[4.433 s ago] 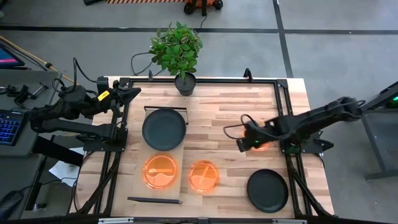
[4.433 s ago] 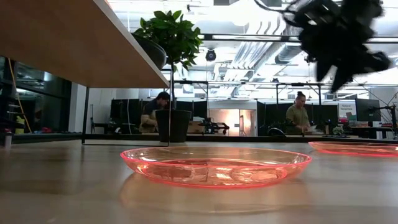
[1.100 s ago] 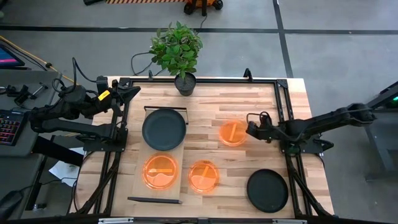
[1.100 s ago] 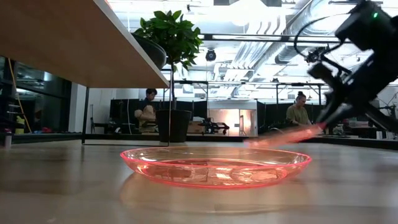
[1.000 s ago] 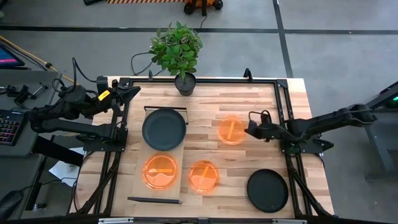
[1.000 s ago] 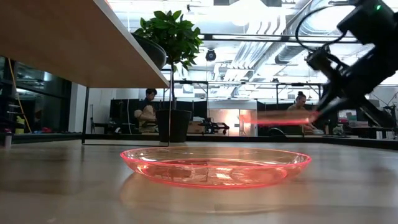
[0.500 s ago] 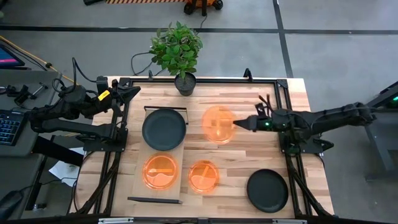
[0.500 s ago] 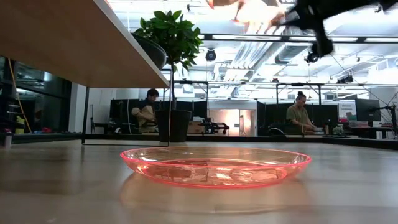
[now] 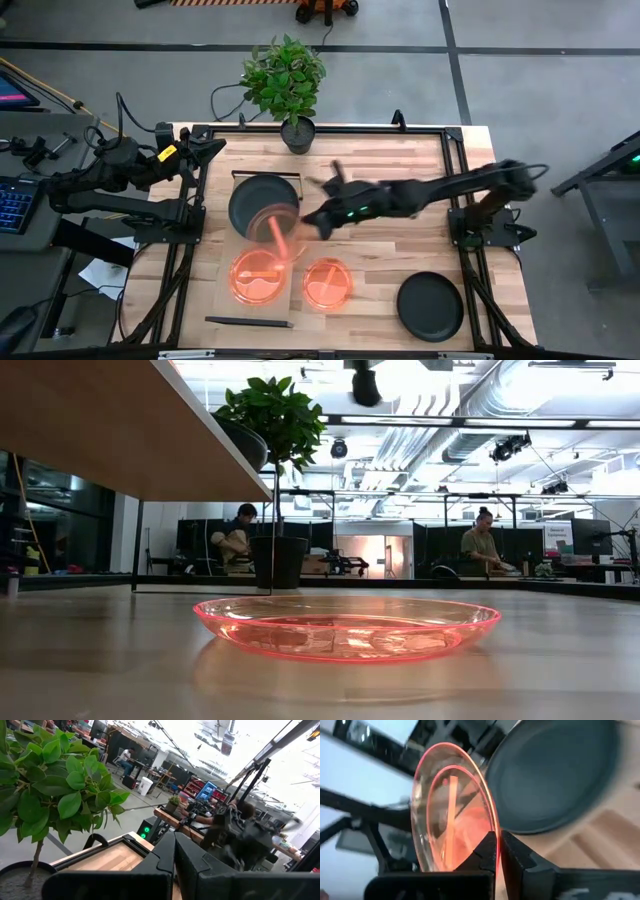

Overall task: Place and stack plates onto a shelf
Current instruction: Stack the top orange plate on top of the orange plate on the shelf

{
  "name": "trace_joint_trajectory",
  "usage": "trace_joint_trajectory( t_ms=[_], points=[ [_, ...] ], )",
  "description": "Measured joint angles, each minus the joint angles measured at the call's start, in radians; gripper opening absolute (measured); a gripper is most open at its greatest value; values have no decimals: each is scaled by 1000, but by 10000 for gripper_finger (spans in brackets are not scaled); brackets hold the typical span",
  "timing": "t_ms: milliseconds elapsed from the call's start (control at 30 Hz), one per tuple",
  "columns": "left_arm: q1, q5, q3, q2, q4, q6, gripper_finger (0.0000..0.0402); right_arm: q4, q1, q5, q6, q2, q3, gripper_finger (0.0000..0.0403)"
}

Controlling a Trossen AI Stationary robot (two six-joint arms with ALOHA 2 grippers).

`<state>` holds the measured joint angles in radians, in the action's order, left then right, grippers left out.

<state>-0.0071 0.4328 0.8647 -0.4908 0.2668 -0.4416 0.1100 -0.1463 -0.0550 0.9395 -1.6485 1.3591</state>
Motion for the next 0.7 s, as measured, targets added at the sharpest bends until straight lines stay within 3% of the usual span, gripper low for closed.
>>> trace_joint_trajectory(
  t_ms=[200,400,700],
  points=[
    [0,0,0,0,0,0,0,147,-40,52,-76,-224,248,0],
    [0,-1,0,0,0,0,0,205,-68,52,-120,-370,428,0],
    [0,-5,0,0,0,-2,0,202,-70,38,-181,-402,477,0]
  ],
)
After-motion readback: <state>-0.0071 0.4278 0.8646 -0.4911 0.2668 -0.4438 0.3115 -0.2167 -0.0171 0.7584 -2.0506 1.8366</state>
